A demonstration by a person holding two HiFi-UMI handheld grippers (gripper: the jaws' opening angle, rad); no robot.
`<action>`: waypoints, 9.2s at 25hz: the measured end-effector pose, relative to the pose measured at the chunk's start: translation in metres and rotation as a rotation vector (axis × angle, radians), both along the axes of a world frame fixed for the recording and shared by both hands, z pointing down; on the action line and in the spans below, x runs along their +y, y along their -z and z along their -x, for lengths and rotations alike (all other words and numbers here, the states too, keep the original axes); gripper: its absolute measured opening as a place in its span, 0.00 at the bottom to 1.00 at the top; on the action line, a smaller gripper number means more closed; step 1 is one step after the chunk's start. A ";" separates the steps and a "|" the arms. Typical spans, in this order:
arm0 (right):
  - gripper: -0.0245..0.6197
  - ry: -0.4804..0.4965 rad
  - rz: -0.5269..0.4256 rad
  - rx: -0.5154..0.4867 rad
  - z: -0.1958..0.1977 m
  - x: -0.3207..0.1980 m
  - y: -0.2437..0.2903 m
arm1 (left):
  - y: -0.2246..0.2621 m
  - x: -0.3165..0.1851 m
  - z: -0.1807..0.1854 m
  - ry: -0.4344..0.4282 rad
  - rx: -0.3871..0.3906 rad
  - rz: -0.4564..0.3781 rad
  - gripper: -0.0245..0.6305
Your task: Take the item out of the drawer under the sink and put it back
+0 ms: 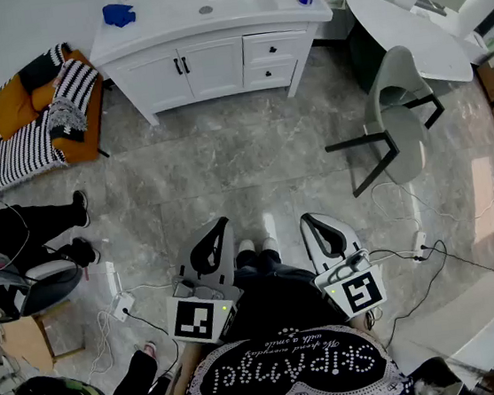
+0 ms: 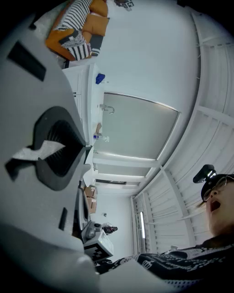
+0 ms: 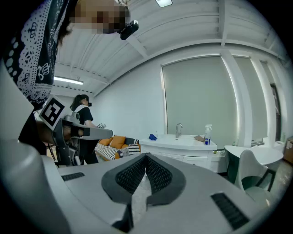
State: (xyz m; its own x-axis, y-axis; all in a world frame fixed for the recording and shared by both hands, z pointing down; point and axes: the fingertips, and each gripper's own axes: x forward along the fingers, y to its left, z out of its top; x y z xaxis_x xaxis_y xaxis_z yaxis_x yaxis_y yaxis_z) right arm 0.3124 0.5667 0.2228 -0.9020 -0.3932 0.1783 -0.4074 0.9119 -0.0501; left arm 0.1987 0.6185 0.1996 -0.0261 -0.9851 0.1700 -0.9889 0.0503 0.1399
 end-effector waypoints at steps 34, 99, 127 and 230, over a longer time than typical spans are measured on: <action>0.07 0.022 0.013 -0.091 -0.076 -0.053 0.004 | -0.001 -0.058 -0.069 -0.053 -0.029 -0.017 0.04; 0.07 0.042 0.012 -0.068 0.113 -0.415 -0.002 | 0.002 -0.394 0.123 0.075 0.062 -0.027 0.04; 0.07 -0.024 0.029 -0.019 0.192 -0.501 0.004 | -0.006 -0.481 0.219 0.033 0.098 0.020 0.04; 0.26 -0.178 0.154 0.252 0.245 -0.640 -0.255 | -0.095 -0.569 0.209 -0.249 0.195 0.181 0.04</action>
